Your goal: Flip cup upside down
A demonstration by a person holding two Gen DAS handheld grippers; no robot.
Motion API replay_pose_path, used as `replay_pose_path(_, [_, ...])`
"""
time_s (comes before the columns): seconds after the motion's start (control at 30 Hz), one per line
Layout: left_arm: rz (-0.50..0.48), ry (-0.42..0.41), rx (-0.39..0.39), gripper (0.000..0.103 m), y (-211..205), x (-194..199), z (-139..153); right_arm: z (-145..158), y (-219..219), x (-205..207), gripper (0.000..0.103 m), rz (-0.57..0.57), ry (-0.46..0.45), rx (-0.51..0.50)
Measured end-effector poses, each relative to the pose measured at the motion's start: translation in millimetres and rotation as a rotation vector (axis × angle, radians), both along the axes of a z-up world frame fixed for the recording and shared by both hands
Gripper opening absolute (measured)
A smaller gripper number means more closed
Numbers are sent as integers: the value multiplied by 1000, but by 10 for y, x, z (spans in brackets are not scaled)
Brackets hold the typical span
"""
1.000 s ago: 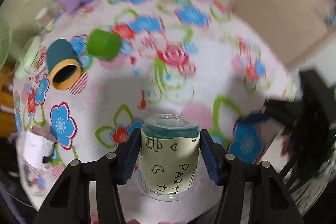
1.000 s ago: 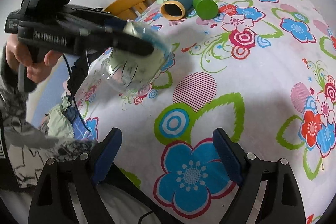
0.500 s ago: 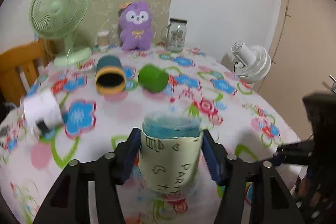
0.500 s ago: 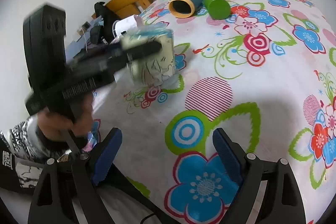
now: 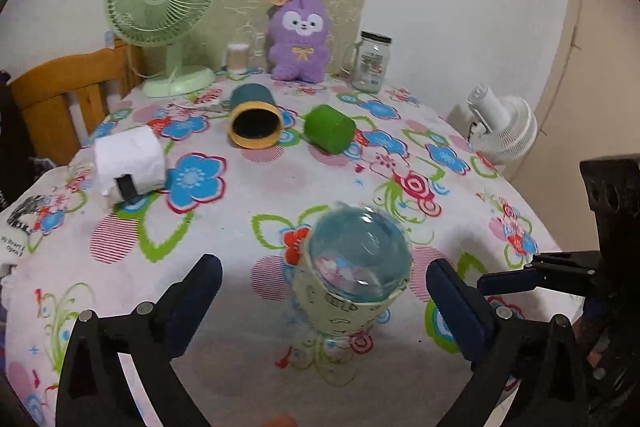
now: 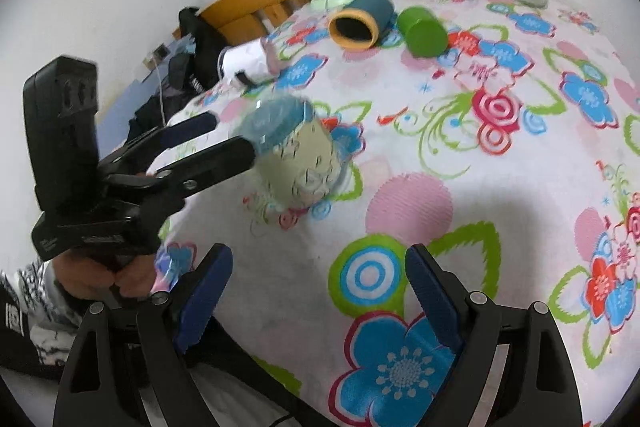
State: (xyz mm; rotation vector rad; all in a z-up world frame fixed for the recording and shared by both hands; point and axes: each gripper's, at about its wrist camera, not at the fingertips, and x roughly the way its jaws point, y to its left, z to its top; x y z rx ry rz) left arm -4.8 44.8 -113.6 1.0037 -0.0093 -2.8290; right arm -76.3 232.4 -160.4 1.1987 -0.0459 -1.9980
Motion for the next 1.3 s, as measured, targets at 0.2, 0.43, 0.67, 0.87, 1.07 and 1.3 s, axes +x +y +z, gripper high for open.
replay_pose_path(0.2, [61,41,-6,103,-64,125,288,320,-25,0,90,-65,112,-5])
replay_pose_path(0.43, [77,77,-12,103,-58,263,518,674,-153,122,90,-79,252,-5])
replay_pose_path(0.67, [83,98,-21,103,-7,393,634,773,-242,232,90,-73,295,1])
replay_pose_path(0.87, [91,106,-21,103,-29,464,676,817,-241,278,91,-84,308,-4])
replay_pose_path(1.07, [92,112,-23,103,-36,502,682,861,-262,308,91,-80,319,-11])
replay_pose_path(1.3, [89,116,-27,103,-26,514,677,863,-271,325,91,-83,317,-9])
